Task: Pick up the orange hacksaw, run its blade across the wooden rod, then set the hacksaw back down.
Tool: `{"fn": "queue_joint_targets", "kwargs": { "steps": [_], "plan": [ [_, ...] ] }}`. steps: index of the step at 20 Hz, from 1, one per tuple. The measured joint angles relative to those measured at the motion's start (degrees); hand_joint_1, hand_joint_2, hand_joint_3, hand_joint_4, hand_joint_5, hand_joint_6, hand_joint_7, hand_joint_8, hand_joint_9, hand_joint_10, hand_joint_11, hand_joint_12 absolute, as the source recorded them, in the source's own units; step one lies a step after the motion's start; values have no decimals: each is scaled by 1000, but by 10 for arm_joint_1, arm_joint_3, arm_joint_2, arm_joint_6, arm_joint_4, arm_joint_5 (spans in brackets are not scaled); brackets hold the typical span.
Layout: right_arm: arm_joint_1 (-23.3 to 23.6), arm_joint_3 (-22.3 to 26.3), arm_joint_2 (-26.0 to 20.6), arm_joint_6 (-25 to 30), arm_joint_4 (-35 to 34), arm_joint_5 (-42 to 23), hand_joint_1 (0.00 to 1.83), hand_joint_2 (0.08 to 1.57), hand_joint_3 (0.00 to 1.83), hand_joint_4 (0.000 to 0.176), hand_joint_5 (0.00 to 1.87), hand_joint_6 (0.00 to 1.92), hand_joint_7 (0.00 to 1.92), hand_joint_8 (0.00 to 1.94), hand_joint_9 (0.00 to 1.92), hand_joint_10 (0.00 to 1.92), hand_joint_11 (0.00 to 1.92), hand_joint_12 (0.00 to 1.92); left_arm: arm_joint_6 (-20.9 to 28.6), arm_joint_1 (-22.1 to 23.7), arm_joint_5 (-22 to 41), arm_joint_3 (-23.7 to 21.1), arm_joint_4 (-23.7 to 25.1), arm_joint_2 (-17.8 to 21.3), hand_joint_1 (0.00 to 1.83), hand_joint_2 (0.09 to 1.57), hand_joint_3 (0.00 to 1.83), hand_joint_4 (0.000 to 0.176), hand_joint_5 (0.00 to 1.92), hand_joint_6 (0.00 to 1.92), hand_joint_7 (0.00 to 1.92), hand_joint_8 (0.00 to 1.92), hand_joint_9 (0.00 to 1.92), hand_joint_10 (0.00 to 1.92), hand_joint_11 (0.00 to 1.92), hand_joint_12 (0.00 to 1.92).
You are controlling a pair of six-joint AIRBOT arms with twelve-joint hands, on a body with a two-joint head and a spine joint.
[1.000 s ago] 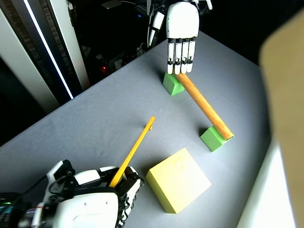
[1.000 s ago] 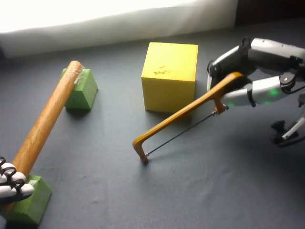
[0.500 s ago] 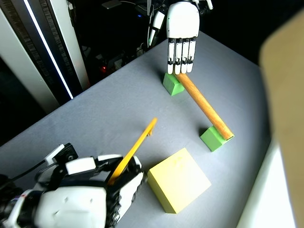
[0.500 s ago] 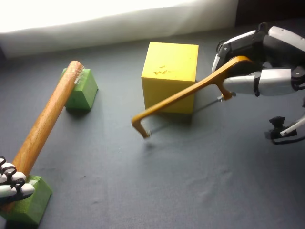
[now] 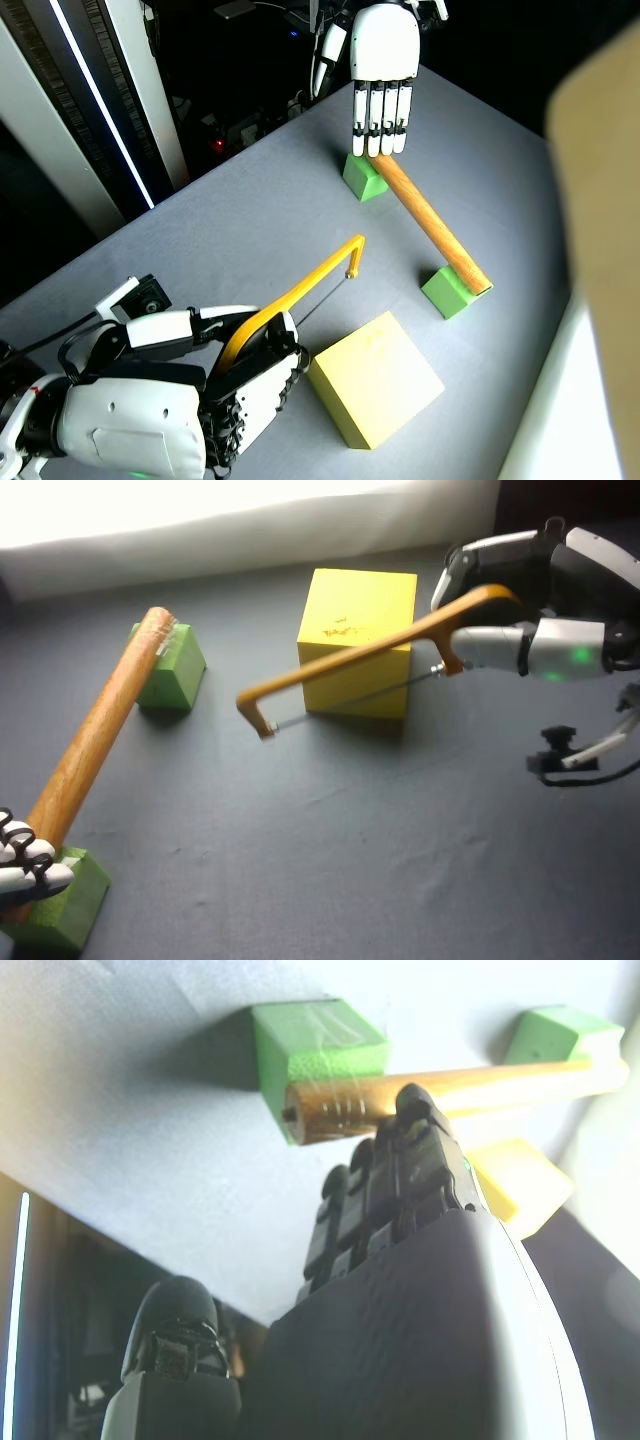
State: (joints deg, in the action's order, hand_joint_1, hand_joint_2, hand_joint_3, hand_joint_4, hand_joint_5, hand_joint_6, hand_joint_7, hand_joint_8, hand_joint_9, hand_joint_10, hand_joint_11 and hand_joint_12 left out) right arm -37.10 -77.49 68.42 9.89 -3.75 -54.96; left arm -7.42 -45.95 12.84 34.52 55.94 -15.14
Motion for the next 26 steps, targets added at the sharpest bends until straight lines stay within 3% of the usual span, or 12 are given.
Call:
{"fn": "queue_joint_targets", "kwargs": {
  "steps": [5,8,10,17,19,26],
  "plan": [
    [1,33,16,-38,-97,-63,1254,1152,1,0,820,1024,1013,1176,1099,1011,1031,1348,0,1,0,0,0,-1,53,1238,0,0,0,0,2,0,23,0,0,187],
    [11,47,34,-56,-127,-90,1254,1152,0,0,821,1029,1018,1164,1092,1016,1012,1370,0,1,0,0,0,-1,55,1241,0,0,0,0,0,0,5,1,0,119],
    [23,48,49,-63,-136,-101,1249,1165,0,0,788,1075,999,1196,1083,1036,1007,1380,0,1,0,0,0,-1,83,1231,0,0,0,0,0,0,26,1,0,191],
    [48,40,104,-117,-162,-85,1243,1177,1,0,761,1105,977,1234,1061,1065,1002,1398,0,3,0,0,0,-1,39,1239,0,0,0,0,3,0,32,3,0,179],
    [48,35,119,-128,-159,-83,1252,1158,1,0,810,1032,1002,1197,1065,1048,1005,1378,0,3,-1,0,0,-1,7,1240,1,0,0,0,0,0,33,1,0,216],
    [55,17,148,-173,-164,-63,1240,1184,1,0,743,1119,967,1252,1073,1074,1024,1366,0,6,-1,0,0,-3,65,1241,2,0,0,0,0,0,5,1,0,42]
  ]
}}
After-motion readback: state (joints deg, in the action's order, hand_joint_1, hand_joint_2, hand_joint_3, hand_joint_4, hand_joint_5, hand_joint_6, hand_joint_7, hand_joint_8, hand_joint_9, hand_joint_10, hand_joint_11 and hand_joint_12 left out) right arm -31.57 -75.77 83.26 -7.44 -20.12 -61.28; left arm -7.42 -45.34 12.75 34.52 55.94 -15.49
